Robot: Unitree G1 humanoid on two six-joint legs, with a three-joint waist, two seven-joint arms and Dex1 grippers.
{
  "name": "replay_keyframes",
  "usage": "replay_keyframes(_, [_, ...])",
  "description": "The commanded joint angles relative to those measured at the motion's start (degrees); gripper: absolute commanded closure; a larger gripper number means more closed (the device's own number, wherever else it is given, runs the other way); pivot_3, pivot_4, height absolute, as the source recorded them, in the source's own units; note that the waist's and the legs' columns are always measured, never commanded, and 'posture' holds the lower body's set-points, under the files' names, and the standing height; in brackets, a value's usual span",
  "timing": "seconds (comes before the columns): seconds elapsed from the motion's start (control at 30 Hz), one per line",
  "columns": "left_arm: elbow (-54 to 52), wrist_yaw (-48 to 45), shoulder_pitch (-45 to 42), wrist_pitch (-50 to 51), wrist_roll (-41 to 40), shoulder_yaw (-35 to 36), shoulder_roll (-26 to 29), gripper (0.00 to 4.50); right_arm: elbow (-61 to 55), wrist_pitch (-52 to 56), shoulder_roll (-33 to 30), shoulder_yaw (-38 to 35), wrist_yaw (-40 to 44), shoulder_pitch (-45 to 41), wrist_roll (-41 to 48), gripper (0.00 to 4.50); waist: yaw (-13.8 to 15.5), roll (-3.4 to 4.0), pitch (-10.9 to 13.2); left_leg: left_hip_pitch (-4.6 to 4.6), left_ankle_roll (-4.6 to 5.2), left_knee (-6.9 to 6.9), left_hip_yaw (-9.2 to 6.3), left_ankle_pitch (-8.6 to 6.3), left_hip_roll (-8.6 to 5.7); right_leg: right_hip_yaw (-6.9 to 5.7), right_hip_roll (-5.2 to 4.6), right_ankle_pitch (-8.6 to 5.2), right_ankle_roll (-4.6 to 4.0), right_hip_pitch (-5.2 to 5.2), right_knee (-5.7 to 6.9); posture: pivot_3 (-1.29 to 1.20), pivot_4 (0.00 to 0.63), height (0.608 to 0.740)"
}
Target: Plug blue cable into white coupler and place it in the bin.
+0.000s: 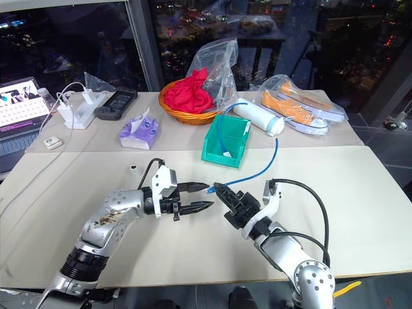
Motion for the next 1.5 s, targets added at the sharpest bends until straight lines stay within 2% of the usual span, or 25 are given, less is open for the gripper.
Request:
replay_keyframes(0.03, [-4.4, 10.1, 2.5, 3.7, -0.3, 7.5, -0.4, 2.08, -1.6, -2.7, 0.1, -1.9, -0.6, 0.5, -3.0, 4.5, -0.2, 0.01, 0.0, 0.01, 0.0, -0.01, 0.0, 0.0, 0.0, 0.0, 0.01, 0.0, 0.0, 0.0, 0.0, 0.0, 0.15, 0.723])
replay_keyframes(0.1, [-6.4, 15.5, 4.1, 5.0, 0.3, 10.0, -1.5, 2.08, -1.6, -3.4, 0.2, -2.1, -0.8, 0.5, -4.6, 4.5, -0.1, 0.02, 0.0, 0.0, 0.01, -0.02, 0.0, -0.01, 0.01, 0.0, 0.02, 0.0, 0.0, -0.05, 0.01, 0.0, 0.15, 0.723])
replay_keyframes(0.17, [-8.9, 28.6, 7.5, 8.7, 3.8, 14.9, -5.5, 2.08, -1.0, -4.4, 0.3, -2.7, -1.6, 0.0, -7.1, 4.5, 0.0, 0.02, 0.0, -0.01, 0.01, -0.01, 0.0, -0.01, 0.0, 0.0, 0.0, 0.0, 0.0, -0.05, 0.0, 0.0, 0.15, 0.723])
replay_keyframes(0.23, [-10.9, 37.3, 9.9, 12.6, 5.2, 18.2, -9.3, 2.08, -0.6, -4.7, 0.5, -2.8, -1.8, -0.4, -8.4, 4.5, 0.1, 0.01, 0.0, -0.01, 0.01, -0.01, 0.01, -0.01, -0.01, 0.01, -0.03, 0.0, 0.01, -0.04, -0.03, 0.0, 0.15, 0.723])
replay_keyframes(0.4, [-12.8, 46.5, 14.8, 14.8, 9.1, 19.0, -13.6, 2.08, 0.7, -4.0, 0.9, -2.0, -0.7, -1.7, -10.0, 4.5, 0.1, 0.01, 0.0, -0.02, 0.01, -0.01, 0.0, -0.01, -0.01, 0.01, -0.02, 0.0, 0.0, -0.05, -0.02, 0.0, 0.15, 0.723])
replay_keyframes(0.43, [-11.5, 47.9, 15.2, 14.6, 9.4, 19.7, -14.2, 1.82, 1.1, -3.8, 1.2, -1.9, -0.5, -1.9, -10.1, 4.5, 0.2, 0.01, 0.0, -0.03, 0.0, -0.01, 0.01, -0.01, -0.01, 0.01, -0.02, 0.0, 0.0, -0.05, -0.02, 0.0, 0.15, 0.723])
replay_keyframes(0.5, [-8.2, 48.5, 15.5, 12.3, 10.4, 20.0, -13.9, 1.37, 1.7, -3.3, 1.3, -1.5, 0.1, -2.4, -10.3, 4.5, 0.3, 0.01, 0.0, -0.04, 0.0, 0.0, 0.01, 0.0, -0.02, 0.0, -0.03, 0.0, 0.0, -0.05, -0.03, 0.0, 0.15, 0.723])
replay_keyframes(0.63, [-1.5, 48.8, 12.2, 9.4, 10.8, 20.9, -12.9, 0.02, 2.3, -2.5, 1.4, -0.8, 0.7, -3.3, -10.7, 4.5, 0.3, 0.01, 0.0, -0.03, 0.0, -0.01, 0.01, 0.0, -0.02, 0.0, -0.02, 0.0, 0.0, -0.04, -0.01, 0.0, 0.15, 0.723])
replay_keyframes(0.93, [15.5, 47.1, 3.6, 3.5, 10.6, 21.1, -11.1, 0.02, 2.7, -2.0, 1.9, -0.6, 1.2, -4.0, -10.9, 4.5, 0.3, 0.03, 0.0, -0.01, -0.01, 0.0, 0.01, 0.0, -0.03, -0.02, -0.03, 0.01, 0.0, -0.02, 0.01, 0.0, 0.15, 0.723])
replay_keyframes(1.27, [22.6, 46.0, -3.1, 1.8, 8.4, 21.5, -12.8, 0.02, 1.6, -2.4, 1.8, -1.4, 0.6, -3.6, -10.4, 4.5, 0.3, 0.07, 0.0, 0.03, -0.01, 0.01, 0.0, 0.0, -0.03, -0.03, -0.04, 0.01, 0.0, 0.05, 0.01, 0.0, 0.15, 0.723])
replay_keyframes(1.37, [23.0, 46.6, -4.1, 1.8, 8.1, 22.1, -13.7, 0.7, 1.5, -2.4, 1.8, -1.3, 0.5, -3.8, -10.4, 4.5, 0.4, 0.07, 0.0, 0.03, -0.01, 0.01, 0.0, 0.01, -0.04, -0.03, -0.04, 0.01, 0.0, 0.05, 0.0, 0.0, 0.15, 0.723])
replay_keyframes(1.5, [23.0, 46.8, -4.3, 1.9, 8.0, 21.8, -14.1, 2.17, 1.5, -2.3, 1.7, -1.4, 0.5, -3.9, -10.4, 4.5, 0.4, 0.07, 0.0, 0.02, -0.01, 0.0, 0.0, 0.0, -0.03, -0.03, -0.04, 0.01, 0.0, 0.05, -0.01, 0.0, 0.15, 0.723])
